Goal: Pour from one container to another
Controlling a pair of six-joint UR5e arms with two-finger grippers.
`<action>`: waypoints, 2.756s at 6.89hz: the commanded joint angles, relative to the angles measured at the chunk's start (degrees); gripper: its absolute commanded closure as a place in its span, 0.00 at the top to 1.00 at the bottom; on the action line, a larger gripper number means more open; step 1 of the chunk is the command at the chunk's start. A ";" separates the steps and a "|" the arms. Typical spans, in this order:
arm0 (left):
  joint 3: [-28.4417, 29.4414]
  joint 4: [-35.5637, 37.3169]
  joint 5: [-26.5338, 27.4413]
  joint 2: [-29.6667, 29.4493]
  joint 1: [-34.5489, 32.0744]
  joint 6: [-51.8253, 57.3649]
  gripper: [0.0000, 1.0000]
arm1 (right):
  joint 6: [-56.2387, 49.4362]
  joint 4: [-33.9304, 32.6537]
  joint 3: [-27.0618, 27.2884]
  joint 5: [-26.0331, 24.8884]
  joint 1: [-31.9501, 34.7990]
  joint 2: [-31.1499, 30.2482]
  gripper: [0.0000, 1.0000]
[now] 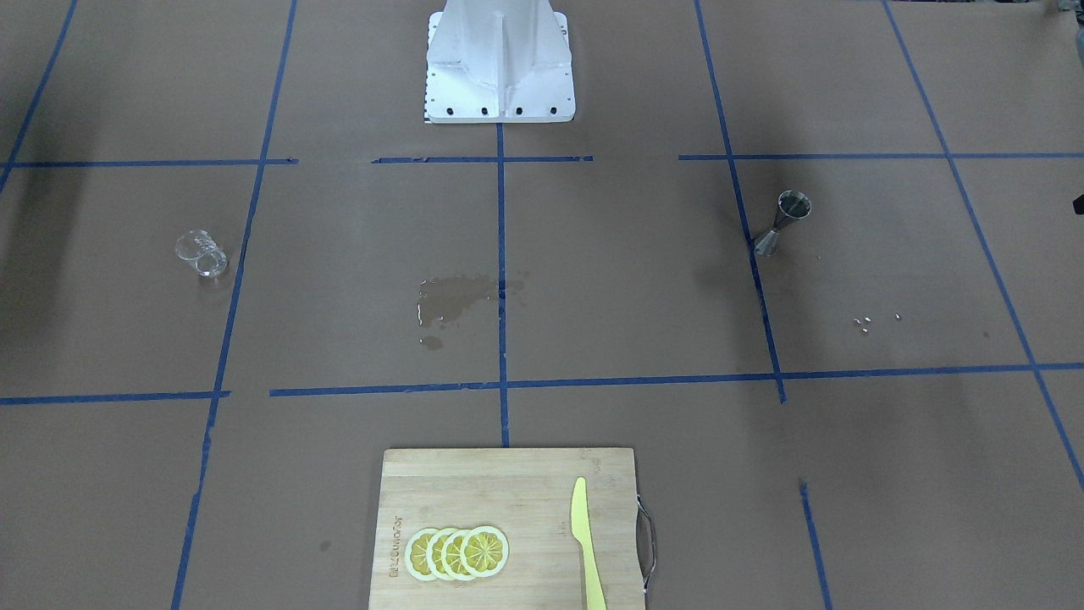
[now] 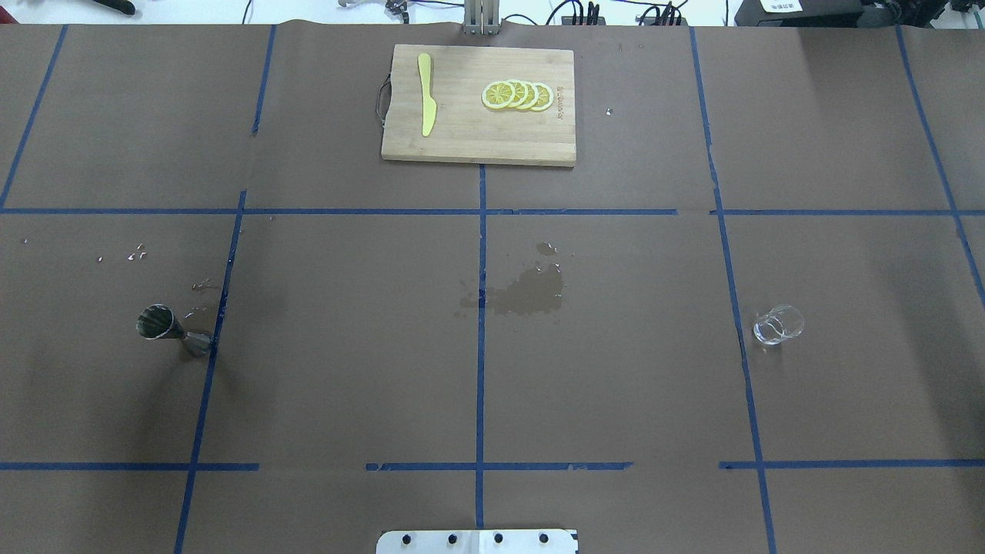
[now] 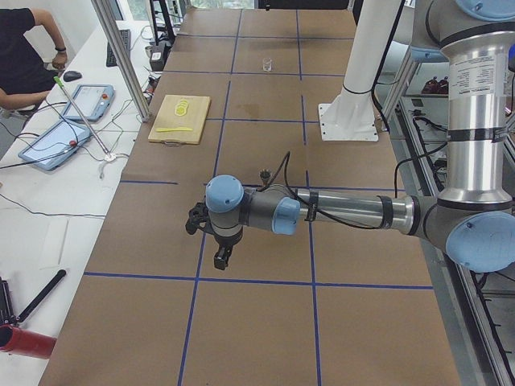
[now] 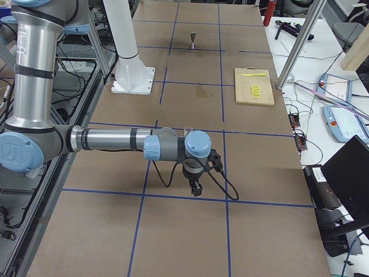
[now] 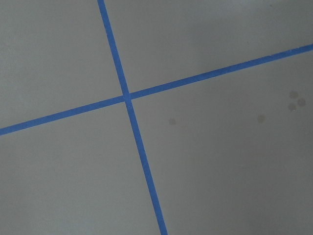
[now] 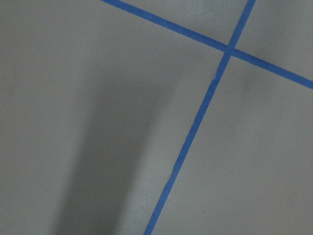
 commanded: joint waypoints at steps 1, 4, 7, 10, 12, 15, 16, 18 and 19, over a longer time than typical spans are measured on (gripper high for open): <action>-0.29 1.23 0.21 -0.06 0.23 0.09 1.00 | -0.05 0.09 0.04 -0.02 -0.08 -0.02 1.00; -0.90 4.31 0.38 -0.14 -1.52 4.56 1.00 | 7.28 3.07 0.48 0.06 -0.08 -0.02 1.00; -0.73 4.67 0.38 -0.15 -2.92 4.66 1.00 | 23.41 11.50 -0.13 -0.02 -0.08 -0.98 1.00; -0.64 4.58 0.38 0.21 -3.37 4.66 1.00 | 23.24 11.60 -0.13 1.20 -0.08 -0.90 1.00; -0.81 4.58 0.29 0.38 -3.46 4.57 1.00 | 23.33 11.69 0.31 1.29 -0.08 -0.90 1.00; -0.91 4.58 0.29 0.38 -3.72 4.57 1.00 | 23.42 11.52 0.75 1.03 -0.08 0.77 1.00; -0.82 4.58 0.29 0.21 -3.81 4.57 1.00 | 23.42 11.34 1.01 1.47 -0.08 0.86 1.00; -0.90 4.58 0.29 0.29 -3.81 4.57 1.00 | 23.42 10.64 1.01 1.38 -0.08 1.30 1.00; -1.17 4.58 0.29 0.03 -3.98 4.57 1.00 | 23.42 8.98 1.18 0.95 -0.25 1.30 1.00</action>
